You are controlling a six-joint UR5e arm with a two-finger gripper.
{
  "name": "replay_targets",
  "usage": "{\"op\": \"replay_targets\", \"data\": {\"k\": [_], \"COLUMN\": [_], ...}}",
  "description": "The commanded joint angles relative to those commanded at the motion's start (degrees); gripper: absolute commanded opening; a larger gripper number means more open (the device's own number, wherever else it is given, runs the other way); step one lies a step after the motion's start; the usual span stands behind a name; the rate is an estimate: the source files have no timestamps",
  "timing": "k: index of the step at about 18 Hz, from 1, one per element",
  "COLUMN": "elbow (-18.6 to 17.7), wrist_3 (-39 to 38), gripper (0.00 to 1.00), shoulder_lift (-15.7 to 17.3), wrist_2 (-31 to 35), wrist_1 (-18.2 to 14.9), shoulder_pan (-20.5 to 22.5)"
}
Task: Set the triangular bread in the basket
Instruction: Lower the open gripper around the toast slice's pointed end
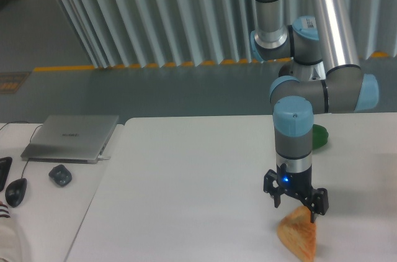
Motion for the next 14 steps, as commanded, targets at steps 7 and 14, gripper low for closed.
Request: {"op": "replay_targets", "data": {"k": [7, 14], "elbow": [-0.44, -0.97], "wrist_3": [-0.18, -0.88], "gripper": [1.00, 1.00], "shoulder_lift": [-1.58, -2.46], "wrist_2": [1.67, 1.76], "wrist_1": [-0.09, -0.09], "shoulder_pan": [0.80, 0.45]}}
